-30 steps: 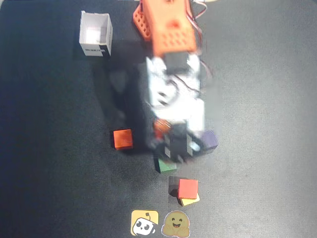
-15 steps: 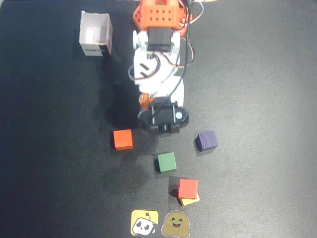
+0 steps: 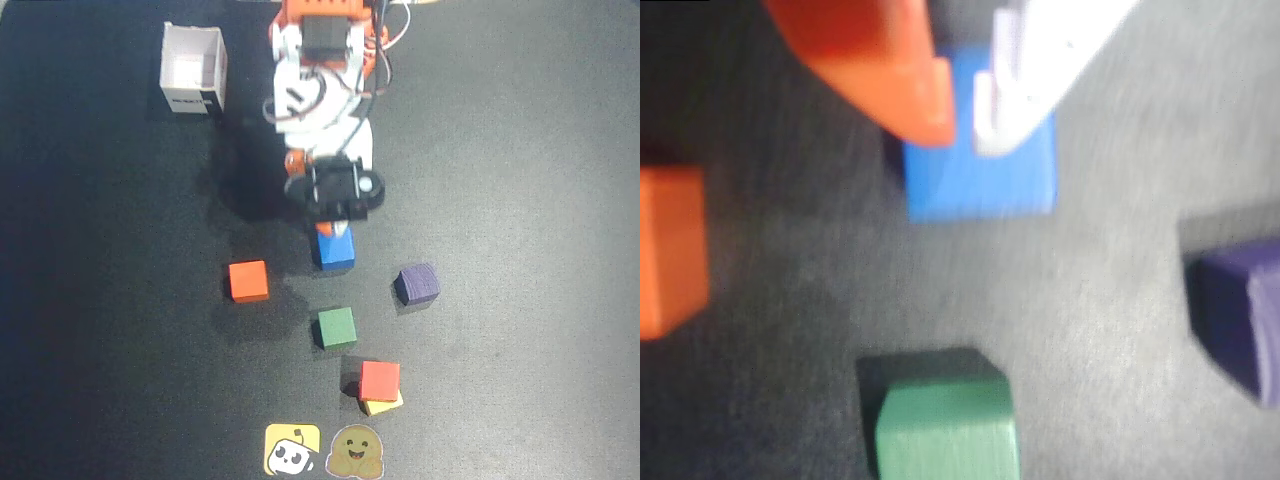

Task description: Put the red cube on top of the yellow cube.

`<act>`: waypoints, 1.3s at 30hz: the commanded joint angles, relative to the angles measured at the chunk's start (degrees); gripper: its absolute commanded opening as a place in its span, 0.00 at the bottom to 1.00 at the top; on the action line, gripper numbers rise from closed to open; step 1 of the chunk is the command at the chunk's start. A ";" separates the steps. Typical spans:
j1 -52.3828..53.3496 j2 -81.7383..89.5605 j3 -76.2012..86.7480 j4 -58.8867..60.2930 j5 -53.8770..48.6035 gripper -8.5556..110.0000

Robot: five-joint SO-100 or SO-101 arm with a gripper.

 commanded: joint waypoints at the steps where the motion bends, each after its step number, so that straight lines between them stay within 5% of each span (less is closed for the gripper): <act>1: 0.09 4.13 -0.18 4.04 0.97 0.07; 16: 0.18 23.12 -0.09 30.23 -1.49 0.07; 39: -0.44 23.12 -0.09 31.82 -5.10 0.07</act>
